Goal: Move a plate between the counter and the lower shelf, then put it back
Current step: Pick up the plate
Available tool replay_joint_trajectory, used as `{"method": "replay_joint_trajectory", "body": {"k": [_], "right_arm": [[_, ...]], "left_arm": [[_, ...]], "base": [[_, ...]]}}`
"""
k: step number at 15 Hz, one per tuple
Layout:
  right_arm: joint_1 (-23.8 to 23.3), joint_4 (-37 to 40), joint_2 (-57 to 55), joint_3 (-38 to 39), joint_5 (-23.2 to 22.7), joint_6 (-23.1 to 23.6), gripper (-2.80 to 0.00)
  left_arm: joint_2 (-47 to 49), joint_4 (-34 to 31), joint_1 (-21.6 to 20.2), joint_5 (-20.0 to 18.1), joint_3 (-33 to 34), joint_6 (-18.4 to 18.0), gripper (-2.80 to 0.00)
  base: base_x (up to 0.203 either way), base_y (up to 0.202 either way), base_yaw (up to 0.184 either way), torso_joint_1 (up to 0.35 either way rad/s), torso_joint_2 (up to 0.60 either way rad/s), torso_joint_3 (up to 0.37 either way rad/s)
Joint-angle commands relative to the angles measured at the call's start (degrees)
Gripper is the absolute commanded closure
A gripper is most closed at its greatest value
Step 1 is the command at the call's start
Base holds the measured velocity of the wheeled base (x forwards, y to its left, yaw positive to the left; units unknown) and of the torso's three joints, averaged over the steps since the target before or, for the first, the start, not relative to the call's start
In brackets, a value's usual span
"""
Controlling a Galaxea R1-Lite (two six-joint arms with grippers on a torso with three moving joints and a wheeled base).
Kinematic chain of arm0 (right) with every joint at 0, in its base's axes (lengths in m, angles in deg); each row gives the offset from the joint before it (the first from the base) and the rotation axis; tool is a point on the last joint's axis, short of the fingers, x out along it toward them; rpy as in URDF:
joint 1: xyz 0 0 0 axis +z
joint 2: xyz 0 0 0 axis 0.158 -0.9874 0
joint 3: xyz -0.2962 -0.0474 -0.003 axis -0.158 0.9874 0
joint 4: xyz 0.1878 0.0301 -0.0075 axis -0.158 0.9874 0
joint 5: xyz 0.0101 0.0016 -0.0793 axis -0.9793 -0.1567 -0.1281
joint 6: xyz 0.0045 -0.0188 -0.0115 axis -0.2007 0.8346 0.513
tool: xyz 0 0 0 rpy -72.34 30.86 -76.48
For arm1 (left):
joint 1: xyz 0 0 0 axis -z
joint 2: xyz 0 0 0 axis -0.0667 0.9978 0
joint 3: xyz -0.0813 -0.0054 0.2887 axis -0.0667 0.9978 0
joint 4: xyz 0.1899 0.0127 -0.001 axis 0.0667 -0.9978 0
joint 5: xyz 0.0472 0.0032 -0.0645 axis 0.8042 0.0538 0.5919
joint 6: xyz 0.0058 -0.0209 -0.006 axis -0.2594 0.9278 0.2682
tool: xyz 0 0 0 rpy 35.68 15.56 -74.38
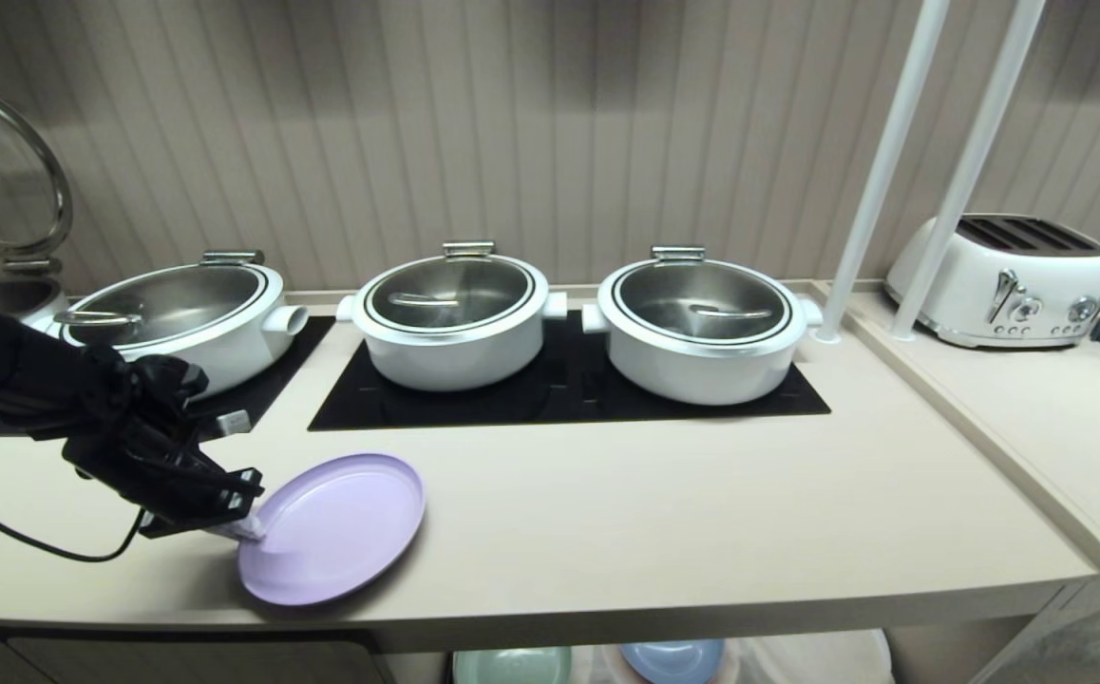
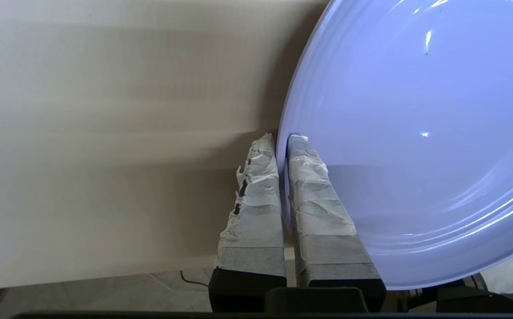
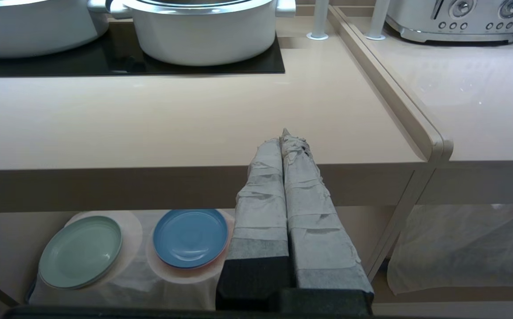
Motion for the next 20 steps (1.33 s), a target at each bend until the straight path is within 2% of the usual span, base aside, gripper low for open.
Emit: {"method": "replay_joint_trajectory", "body": {"k": [1, 2, 6, 10, 17, 20], "right_arm": [[0.0, 0.0, 0.0, 0.0, 0.0, 0.0, 0.0], [0.0, 0.0, 0.0, 0.0, 0.0, 0.0, 0.0], [0.0, 0.0, 0.0, 0.0, 0.0, 0.0, 0.0], [0.0, 0.0, 0.0, 0.0, 0.0, 0.0, 0.0], [0.0, 0.0, 0.0, 0.0, 0.0, 0.0, 0.0], [0.0, 0.0, 0.0, 0.0, 0.0, 0.0, 0.0]], "left_arm": [[-1.6, -0.2, -0.3, -0.1, 1.1, 0.0, 0.0], [-2.4, -0.2, -0.3, -0.1, 1.6, 0.3, 0.0], [-5.9, -0.1, 0.2, -0.2, 2.9, 6.7, 0.0], [-11.0, -0.1, 0.0, -0.8, 5.8, 9.5, 0.0], [-24.8, 0.1, 0.1, -3.5, 18.3, 18.4, 0.0], [-32.4, 0.1, 0.2, -5.0, 24.4, 19.3, 0.0]], "base": [[0.0, 0.0, 0.0, 0.0, 0.0, 0.0], [0.0, 0.0, 0.0, 0.0, 0.0, 0.0], [0.0, 0.0, 0.0, 0.0, 0.0, 0.0], [0.0, 0.0, 0.0, 0.0, 0.0, 0.0], [0.0, 0.0, 0.0, 0.0, 0.0, 0.0], [0.0, 0.0, 0.0, 0.0, 0.0, 0.0]]}}
